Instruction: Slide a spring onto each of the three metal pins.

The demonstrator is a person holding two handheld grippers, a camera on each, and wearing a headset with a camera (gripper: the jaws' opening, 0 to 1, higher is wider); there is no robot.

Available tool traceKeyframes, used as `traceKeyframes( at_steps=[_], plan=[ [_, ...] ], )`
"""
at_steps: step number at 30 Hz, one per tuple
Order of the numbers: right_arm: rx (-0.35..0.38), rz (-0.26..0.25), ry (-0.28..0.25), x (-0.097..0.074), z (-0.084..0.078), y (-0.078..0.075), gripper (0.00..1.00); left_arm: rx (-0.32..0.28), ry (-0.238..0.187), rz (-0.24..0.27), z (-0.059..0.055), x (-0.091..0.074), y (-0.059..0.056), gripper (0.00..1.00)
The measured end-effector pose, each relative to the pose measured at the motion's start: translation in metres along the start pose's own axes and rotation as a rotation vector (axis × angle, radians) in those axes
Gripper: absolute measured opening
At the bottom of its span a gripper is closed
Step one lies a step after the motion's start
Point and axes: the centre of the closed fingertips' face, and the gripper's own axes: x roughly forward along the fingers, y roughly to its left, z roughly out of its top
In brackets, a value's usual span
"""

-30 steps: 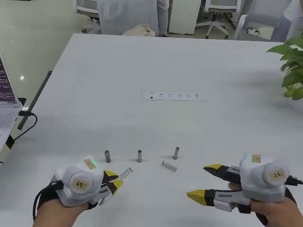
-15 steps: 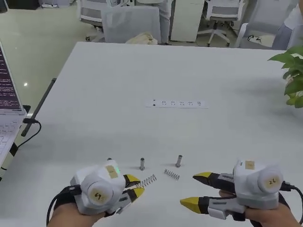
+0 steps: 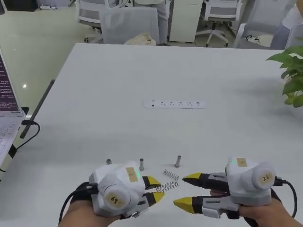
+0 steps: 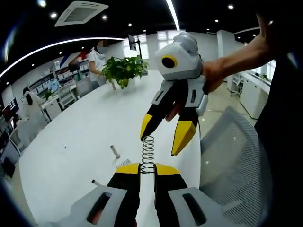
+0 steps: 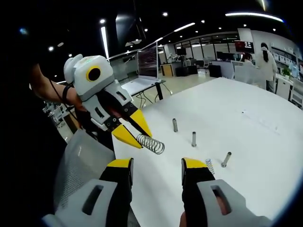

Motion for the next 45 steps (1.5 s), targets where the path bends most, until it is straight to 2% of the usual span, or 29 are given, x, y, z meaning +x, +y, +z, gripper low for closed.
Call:
traceKeyframes(
  at_steps=[5,12,20,27,32,45],
  plan=[
    [0.0,0.014,-0.007,0.0,0.001,0.004,0.33,0.025,0.001,-0.026,0.002,0.001,-0.006,0.03],
    [-0.003,0.054,-0.023,0.0,0.003,0.013,0.19,0.064,0.021,-0.049,-0.001,0.002,-0.012,0.03],
    [0.002,0.083,-0.034,-0.002,0.005,0.017,0.12,0.1,0.047,-0.068,-0.006,0.003,-0.015,0.02],
    [-0.002,0.107,-0.04,-0.002,0.009,0.022,0.09,0.125,0.063,-0.073,-0.009,0.006,-0.015,0.02],
    [-0.012,0.107,-0.037,-0.002,0.011,0.023,0.09,0.132,0.066,-0.075,-0.009,0.007,-0.016,0.02],
    [-0.087,0.105,-0.009,0.004,0.027,0.026,0.09,0.096,0.047,-0.066,-0.004,0.014,-0.013,0.02]
  ],
)
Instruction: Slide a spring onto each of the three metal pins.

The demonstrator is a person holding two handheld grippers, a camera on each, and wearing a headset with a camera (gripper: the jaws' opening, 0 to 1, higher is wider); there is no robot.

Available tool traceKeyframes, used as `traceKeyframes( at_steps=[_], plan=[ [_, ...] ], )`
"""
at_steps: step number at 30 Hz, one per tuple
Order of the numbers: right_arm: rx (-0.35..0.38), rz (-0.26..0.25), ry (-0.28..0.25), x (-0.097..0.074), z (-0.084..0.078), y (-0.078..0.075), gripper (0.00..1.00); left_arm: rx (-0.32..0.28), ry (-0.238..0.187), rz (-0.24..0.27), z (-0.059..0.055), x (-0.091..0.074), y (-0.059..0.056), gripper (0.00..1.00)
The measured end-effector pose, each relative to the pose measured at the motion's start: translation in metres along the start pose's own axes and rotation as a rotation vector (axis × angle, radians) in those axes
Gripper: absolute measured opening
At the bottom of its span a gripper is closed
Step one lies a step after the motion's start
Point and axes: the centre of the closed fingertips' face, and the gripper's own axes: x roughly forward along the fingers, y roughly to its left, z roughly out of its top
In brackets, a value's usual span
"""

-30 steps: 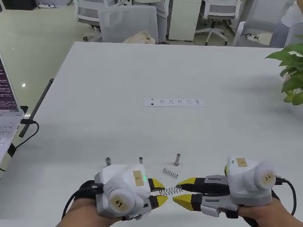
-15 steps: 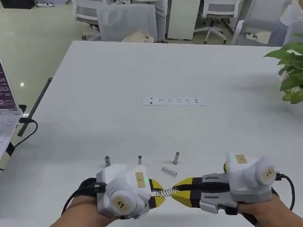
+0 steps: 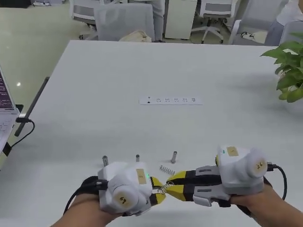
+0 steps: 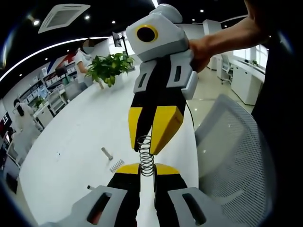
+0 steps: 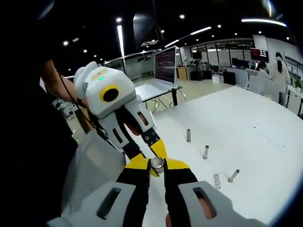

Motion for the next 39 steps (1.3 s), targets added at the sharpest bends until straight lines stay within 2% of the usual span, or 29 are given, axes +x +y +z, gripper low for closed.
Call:
traceKeyframes(
  at_steps=[4,10,23,27,39],
  plan=[
    [-0.027,0.002,0.027,0.0,-0.001,0.001,0.09,-0.013,-0.004,-0.001,0.0,-0.001,0.001,0.02],
    [-0.104,-0.003,0.109,-0.002,-0.007,0.0,0.12,-0.021,-0.009,-0.001,0.001,-0.001,0.0,0.02],
    [-0.241,0.045,0.251,0.004,-0.023,0.009,0.13,-0.001,0.002,-0.022,0.002,0.0,-0.01,0.02],
    [-0.26,0.056,0.264,0.006,-0.023,0.011,0.13,0.005,0.004,-0.028,0.001,0.001,-0.011,0.02],
    [-0.37,0.093,0.354,0.008,-0.031,0.015,0.11,0.035,0.021,-0.058,-0.001,0.001,-0.018,0.02]
  ],
)
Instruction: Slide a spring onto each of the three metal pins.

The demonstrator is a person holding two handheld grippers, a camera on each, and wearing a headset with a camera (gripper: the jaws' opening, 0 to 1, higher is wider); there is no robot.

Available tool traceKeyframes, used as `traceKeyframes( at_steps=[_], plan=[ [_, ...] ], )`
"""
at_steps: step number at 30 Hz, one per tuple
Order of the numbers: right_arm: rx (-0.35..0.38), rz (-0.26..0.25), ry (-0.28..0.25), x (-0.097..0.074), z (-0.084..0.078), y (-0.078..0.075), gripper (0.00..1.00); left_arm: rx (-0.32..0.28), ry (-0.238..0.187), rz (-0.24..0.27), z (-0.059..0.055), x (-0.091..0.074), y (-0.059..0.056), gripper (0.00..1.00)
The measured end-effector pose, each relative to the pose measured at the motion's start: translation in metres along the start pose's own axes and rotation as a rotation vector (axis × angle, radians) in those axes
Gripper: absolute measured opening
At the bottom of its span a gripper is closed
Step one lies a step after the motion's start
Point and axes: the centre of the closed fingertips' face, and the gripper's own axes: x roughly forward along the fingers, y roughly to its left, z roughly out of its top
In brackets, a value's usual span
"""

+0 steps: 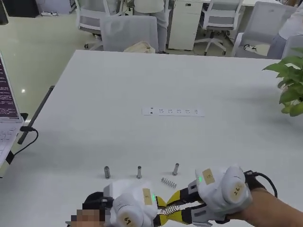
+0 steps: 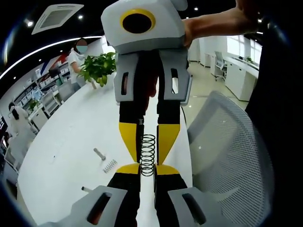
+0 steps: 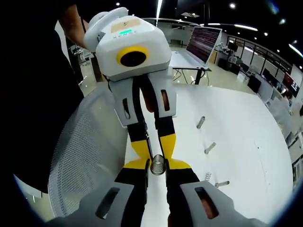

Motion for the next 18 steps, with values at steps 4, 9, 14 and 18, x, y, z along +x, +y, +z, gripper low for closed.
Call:
traceKeyframes(
  at_steps=[4,9,14,18],
  plan=[
    [-0.027,0.004,0.014,0.0003,-0.0013,0.001,0.09,0.004,0.002,-0.011,0.0001,0.0008,-0.0017,0.02],
    [-0.039,0.01,0.027,0.0013,-0.0031,0.0023,0.09,0.003,0.002,-0.019,-0.001,0.002,-0.0036,0.02],
    [-0.037,0.011,0.035,0.0026,-0.0051,0.0031,0.09,-0.01,0.0,-0.021,-0.0021,0.0034,-0.0051,0.02],
    [-0.038,0.005,0.05,0.0029,-0.008,0.0004,0.09,-0.048,-0.009,-0.008,-0.0055,0.0041,-0.0018,0.05]
  ],
)
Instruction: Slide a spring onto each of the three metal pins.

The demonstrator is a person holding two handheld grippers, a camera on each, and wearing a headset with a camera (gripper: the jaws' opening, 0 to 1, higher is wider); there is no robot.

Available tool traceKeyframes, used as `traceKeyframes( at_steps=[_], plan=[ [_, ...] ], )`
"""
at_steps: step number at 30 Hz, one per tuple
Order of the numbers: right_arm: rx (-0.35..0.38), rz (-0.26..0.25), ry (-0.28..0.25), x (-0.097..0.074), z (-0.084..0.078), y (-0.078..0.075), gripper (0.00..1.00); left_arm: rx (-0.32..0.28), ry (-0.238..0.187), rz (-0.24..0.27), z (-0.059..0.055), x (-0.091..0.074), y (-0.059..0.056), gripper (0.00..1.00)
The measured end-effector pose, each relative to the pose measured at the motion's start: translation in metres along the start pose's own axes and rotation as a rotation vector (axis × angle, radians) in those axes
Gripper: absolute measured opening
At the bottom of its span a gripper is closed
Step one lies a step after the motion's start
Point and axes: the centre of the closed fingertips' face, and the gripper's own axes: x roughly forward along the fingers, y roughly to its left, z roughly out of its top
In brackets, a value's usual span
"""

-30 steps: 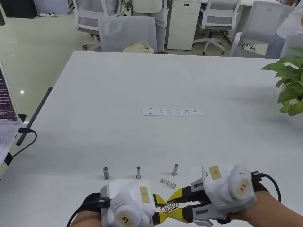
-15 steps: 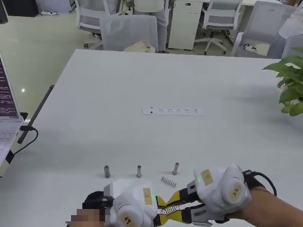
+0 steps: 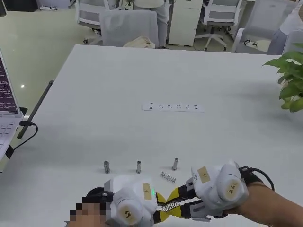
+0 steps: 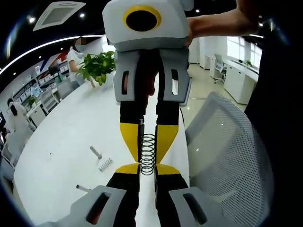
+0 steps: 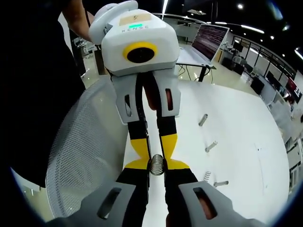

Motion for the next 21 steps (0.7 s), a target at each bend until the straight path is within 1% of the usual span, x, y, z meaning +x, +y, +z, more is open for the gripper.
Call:
traceKeyframes(
  at_steps=[2,4,5,6,9,14,17,21],
  plan=[
    [-0.002,-0.006,0.015,0.0,-0.005,-0.003,0.09,-0.025,-0.001,0.006,-0.003,-0.002,0.002,0.1],
    [0.002,-0.009,0.02,-0.001,-0.008,-0.005,0.09,-0.052,-0.014,0.023,-0.004,-0.005,0.005,0.11],
    [0.003,-0.01,0.022,-0.002,-0.009,-0.006,0.09,-0.062,-0.017,0.022,-0.005,-0.007,0.006,0.12],
    [0.004,-0.012,0.026,-0.003,-0.01,-0.007,0.09,-0.077,-0.021,0.027,-0.006,-0.009,0.007,0.12],
    [0.008,-0.018,0.032,-0.004,-0.014,-0.011,0.09,-0.098,-0.018,0.039,-0.01,-0.013,0.01,0.13],
    [0.013,-0.027,0.038,-0.007,-0.02,-0.017,0.09,-0.136,-0.028,0.066,-0.015,-0.019,0.015,0.14],
    [0.016,-0.033,0.049,-0.009,-0.024,-0.021,0.09,-0.183,-0.045,0.087,-0.018,-0.023,0.018,0.15],
    [0.034,-0.049,0.066,-0.011,-0.032,-0.029,0.09,-0.206,-0.043,0.104,-0.025,-0.026,0.019,0.16]
  ],
)
